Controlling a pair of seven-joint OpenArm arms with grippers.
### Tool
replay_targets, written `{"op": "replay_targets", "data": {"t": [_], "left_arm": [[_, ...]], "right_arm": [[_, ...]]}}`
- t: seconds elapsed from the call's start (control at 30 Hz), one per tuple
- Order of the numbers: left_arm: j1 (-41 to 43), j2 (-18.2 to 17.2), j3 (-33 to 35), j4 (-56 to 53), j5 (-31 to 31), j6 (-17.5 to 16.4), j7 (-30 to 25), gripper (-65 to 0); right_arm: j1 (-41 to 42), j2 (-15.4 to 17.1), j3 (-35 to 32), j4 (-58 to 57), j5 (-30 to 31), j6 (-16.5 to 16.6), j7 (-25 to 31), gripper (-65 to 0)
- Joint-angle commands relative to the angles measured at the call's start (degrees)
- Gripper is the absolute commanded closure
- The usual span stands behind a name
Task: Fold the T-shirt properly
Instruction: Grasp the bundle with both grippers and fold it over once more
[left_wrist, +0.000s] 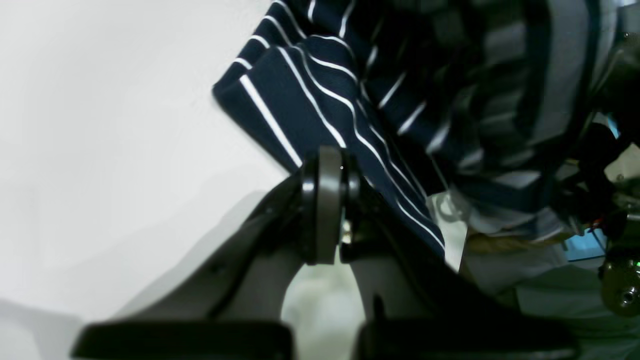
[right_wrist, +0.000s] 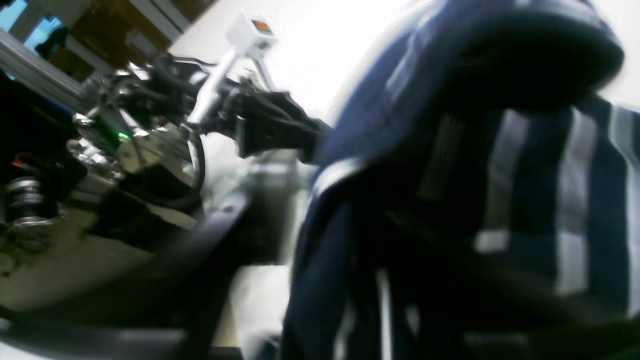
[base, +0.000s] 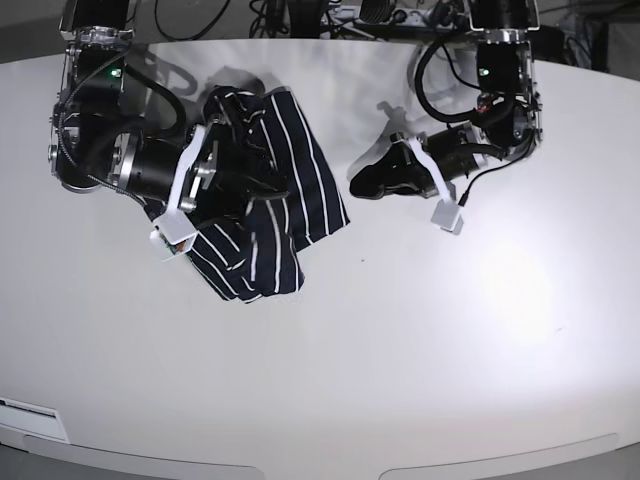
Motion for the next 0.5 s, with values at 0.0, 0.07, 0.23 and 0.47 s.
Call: {"op": "replay_targets", "data": {"t": [0.0, 0.07, 0.23, 0.47], "left_arm": [[-0.7, -0.3, -0.2, 0.9, -1.5, -0.9, -1.3, 0.0], [-0.7, -0.4, -0.2, 1.0, -1.5, -0.9, -1.2, 0.0], [-0.7, -0.4, -0.2, 1.0, -4.3, -0.9, -0.5, 0.0], [-3.6, -0.4, -2.8, 1.0, -21.1, -0.9, 12.8, 0.0]], "right_arm": [[0.8, 0.3, -1.6, 1.0, 3.7, 0.3, 0.4, -36.4], [2.0, 0.3, -5.7, 1.0, 6.8, 0.3, -2.8, -36.2], [8.7, 0.3, -11.8, 1.0, 6.8, 0.3, -8.7, -35.4], [12.5, 0.5, -6.0, 0.9, -9.9, 0.3, 6.1, 0.0]]}}
